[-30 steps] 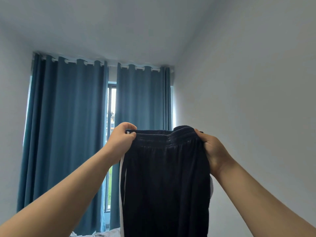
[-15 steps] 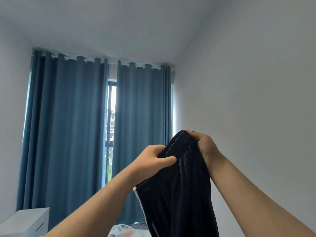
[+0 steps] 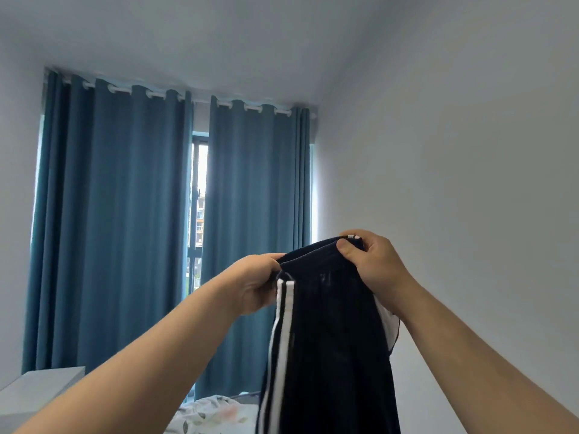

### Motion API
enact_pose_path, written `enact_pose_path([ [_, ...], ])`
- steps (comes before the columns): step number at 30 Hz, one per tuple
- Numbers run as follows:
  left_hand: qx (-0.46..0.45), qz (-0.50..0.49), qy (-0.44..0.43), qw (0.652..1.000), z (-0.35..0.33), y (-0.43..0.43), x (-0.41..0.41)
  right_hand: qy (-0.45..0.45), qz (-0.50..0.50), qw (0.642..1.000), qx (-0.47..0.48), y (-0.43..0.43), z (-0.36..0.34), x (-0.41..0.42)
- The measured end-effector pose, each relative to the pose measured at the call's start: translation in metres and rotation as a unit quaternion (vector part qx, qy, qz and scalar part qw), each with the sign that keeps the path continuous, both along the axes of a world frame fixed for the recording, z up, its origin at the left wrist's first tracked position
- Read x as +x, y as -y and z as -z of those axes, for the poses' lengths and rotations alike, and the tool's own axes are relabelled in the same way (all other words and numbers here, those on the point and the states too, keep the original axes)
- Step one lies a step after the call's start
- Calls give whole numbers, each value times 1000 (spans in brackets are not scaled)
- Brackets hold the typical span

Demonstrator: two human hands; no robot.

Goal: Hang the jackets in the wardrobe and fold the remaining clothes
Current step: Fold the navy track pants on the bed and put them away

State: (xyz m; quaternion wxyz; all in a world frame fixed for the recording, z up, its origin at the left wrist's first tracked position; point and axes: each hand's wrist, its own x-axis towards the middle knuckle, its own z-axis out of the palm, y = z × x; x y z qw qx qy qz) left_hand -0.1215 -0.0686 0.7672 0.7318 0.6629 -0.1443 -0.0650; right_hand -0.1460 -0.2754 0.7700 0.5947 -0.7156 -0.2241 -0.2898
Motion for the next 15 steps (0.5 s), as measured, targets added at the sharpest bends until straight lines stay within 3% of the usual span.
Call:
enact_pose_path([
  [5, -219, -135, -67, 964, -4, 17, -3, 78, 93, 992, -40, -20, 16, -6],
  [8, -270, -156, -64, 948, -10, 24, -11, 42, 68, 997, -20, -27, 20, -7],
  [11, -312, -135, -63, 938, -13, 27, -19, -39, -52, 998, 24, -28, 23, -8],
  [15, -336, -101, -62, 934, -16, 28, -26, -25, -11, 997, -74, -24, 30, -2],
])
